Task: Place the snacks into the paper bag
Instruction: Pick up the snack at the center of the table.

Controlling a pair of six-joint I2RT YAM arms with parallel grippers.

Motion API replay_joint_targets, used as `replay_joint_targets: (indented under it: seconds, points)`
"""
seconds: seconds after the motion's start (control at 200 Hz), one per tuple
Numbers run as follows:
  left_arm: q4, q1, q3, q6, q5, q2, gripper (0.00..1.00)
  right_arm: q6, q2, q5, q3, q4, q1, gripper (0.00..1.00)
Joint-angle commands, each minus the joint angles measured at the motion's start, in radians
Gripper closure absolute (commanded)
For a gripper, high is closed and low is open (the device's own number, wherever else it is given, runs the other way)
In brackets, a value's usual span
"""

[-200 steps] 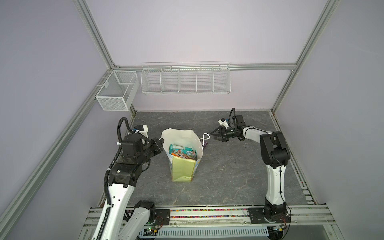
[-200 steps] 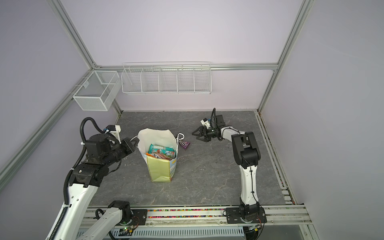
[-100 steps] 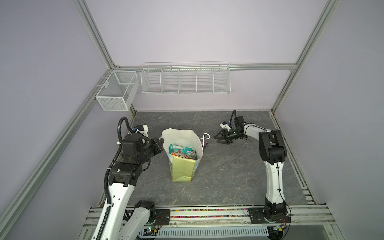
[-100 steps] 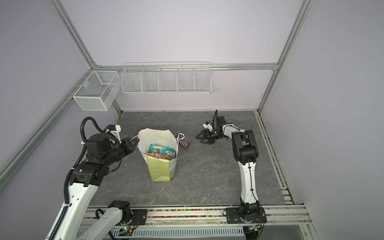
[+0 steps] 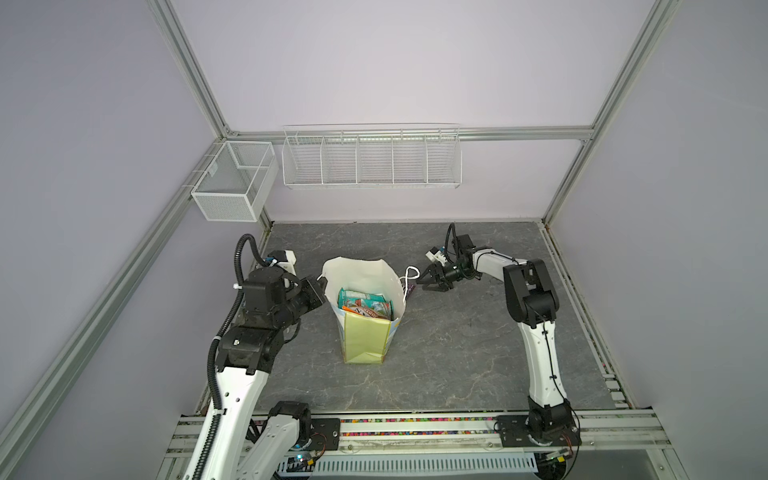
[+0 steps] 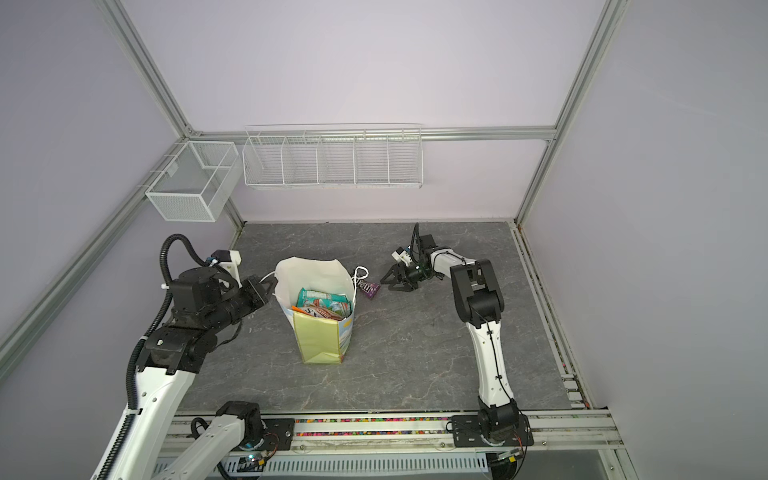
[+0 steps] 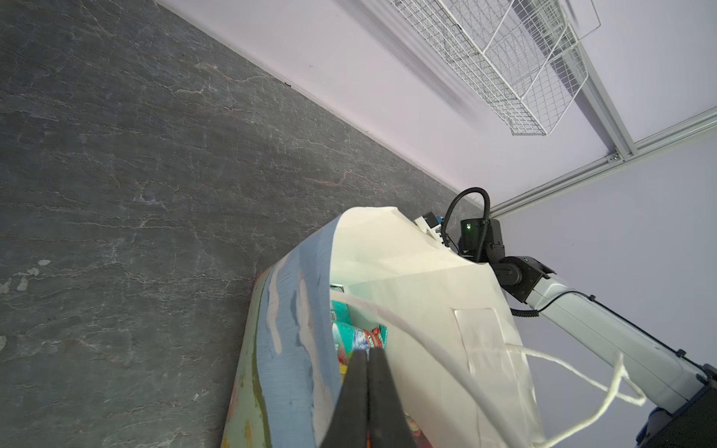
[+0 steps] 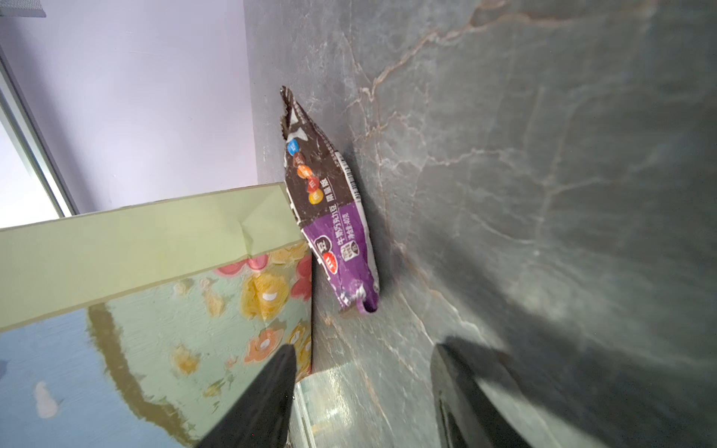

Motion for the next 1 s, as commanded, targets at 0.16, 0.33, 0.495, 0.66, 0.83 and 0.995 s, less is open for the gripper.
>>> replay_joint_targets:
  seconds: [0.16,0.33,0.495,0.66,0.83,0.995]
  points:
    - [0.038,0.0,0.055,0.005,-0.015,-0.025,1.0,0.073,0.023,0.056,-0.016,0.079,0.041,0.5]
    - [0.033,0.0,0.057,0.009,-0.016,-0.025,1.0,0.144,0.018,0.089,-0.054,0.163,0.051,0.52]
    - [0.034,0.0,0.054,0.008,-0.015,-0.026,1.0,0.205,0.006,0.143,-0.09,0.228,0.054,0.6]
    - [0.034,0.001,0.052,0.007,-0.014,-0.027,1.0,0.253,-0.004,0.177,-0.127,0.293,0.059,0.7]
    - [0.035,0.0,0.052,0.007,-0.013,-0.027,1.0,0.266,-0.011,0.198,-0.157,0.326,0.065,0.84]
    - [0.035,0.0,0.048,0.007,-0.015,-0.029,1.0,0.281,-0.058,0.207,-0.214,0.373,0.069,0.93]
